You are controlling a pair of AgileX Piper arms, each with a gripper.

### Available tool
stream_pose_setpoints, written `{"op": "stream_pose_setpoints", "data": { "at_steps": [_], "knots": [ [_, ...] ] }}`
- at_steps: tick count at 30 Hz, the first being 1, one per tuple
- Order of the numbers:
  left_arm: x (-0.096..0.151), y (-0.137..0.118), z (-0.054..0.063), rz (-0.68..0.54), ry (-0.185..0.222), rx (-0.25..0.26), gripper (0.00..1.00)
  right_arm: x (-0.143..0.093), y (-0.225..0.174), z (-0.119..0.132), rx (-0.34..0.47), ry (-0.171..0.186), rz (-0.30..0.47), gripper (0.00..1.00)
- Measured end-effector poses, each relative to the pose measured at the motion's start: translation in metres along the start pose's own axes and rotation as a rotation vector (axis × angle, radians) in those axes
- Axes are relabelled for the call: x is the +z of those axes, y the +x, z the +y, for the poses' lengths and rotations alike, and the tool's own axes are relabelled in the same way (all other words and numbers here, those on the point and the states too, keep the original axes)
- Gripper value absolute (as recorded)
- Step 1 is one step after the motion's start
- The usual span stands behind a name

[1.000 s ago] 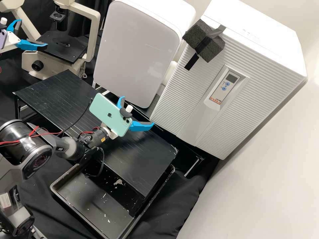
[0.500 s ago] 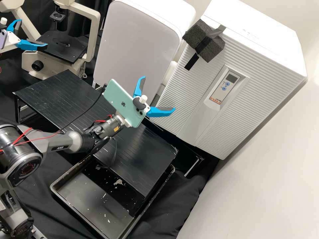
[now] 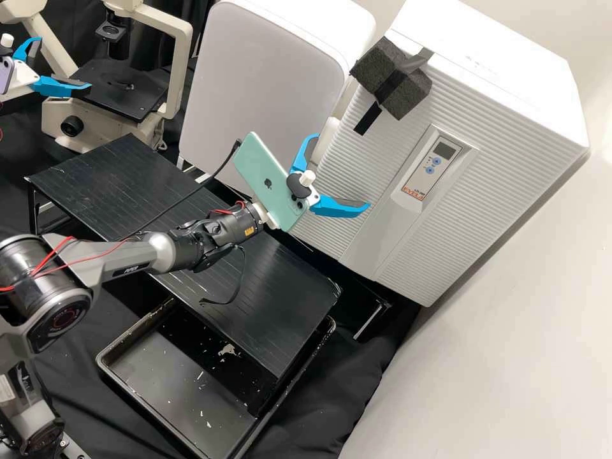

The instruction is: Open the incubator door

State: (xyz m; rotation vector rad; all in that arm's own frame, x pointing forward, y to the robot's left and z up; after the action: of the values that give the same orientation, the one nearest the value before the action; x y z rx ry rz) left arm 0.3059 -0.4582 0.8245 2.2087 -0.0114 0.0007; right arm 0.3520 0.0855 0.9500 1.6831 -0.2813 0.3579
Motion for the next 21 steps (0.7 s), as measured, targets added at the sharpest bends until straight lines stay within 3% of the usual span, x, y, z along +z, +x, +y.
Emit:
{"op": "stream_pose_setpoints", "data": {
  "at_steps": [16,21],
  "knots": [
    [0.000,0.000,0.000,0.000,0.000,0.000,1.00,0.012,0.006,0.010,0.012,-0.054,-0.034,1.00],
    [0.000,0.000,0.000,0.000,0.000,0.000,1.00,0.011,0.005,0.015,0.004,-0.054,-0.033,1.00]
  ]
}}
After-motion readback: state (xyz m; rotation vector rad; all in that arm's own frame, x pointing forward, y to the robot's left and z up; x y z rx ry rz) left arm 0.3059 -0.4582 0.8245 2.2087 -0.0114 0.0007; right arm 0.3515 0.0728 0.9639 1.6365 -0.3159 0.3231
